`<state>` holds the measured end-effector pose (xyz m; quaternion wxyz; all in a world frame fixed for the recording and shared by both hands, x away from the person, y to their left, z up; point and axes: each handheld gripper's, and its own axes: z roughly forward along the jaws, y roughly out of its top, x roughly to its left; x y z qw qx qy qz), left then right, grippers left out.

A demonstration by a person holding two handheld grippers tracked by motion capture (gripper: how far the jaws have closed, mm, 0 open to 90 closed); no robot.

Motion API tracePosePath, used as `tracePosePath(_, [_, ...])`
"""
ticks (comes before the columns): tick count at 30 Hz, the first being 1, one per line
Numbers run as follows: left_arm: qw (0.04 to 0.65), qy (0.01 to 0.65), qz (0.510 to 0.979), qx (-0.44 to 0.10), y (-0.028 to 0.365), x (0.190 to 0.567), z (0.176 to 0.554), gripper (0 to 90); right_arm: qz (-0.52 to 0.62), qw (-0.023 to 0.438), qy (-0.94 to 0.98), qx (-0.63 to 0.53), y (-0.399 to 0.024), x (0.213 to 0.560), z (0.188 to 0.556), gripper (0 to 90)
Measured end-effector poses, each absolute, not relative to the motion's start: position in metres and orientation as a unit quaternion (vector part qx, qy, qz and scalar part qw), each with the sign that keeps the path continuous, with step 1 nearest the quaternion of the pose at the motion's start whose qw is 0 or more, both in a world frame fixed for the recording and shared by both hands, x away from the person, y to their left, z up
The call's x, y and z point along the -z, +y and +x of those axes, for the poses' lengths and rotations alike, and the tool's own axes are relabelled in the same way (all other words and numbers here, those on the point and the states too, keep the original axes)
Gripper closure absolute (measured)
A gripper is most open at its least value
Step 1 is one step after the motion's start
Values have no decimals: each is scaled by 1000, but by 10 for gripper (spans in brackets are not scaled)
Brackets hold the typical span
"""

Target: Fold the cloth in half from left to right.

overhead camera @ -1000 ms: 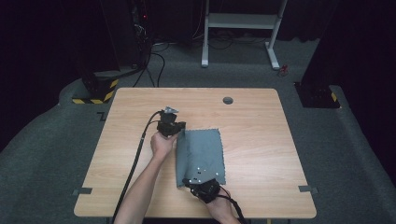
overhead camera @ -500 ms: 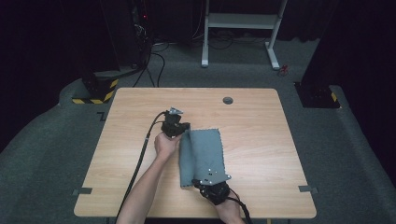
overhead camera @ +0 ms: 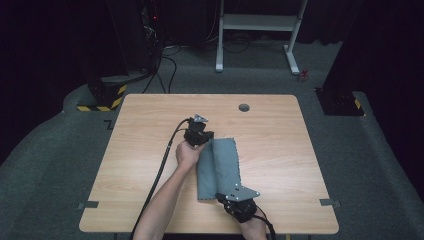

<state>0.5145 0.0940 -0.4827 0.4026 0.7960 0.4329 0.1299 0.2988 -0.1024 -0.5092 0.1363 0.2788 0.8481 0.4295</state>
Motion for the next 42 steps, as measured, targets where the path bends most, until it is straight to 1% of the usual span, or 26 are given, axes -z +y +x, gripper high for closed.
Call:
tracePosePath(7, [398, 433, 799, -127, 83, 487, 517, 900, 295, 141, 842, -429, -118, 512, 298, 900])
tracePosePath(15, [396, 419, 807, -128, 65, 486, 521, 900, 308, 148, 839, -423, -131, 515, 297, 900])
tracePosePath(29, [396, 410, 811, -132, 45, 485, 524, 900, 320, 162, 837, -413, -144, 515, 296, 900])
tracePosePath(42, [381, 403, 821, -136, 27, 493, 527, 900, 338, 154, 839, -397, -152, 519, 298, 900])
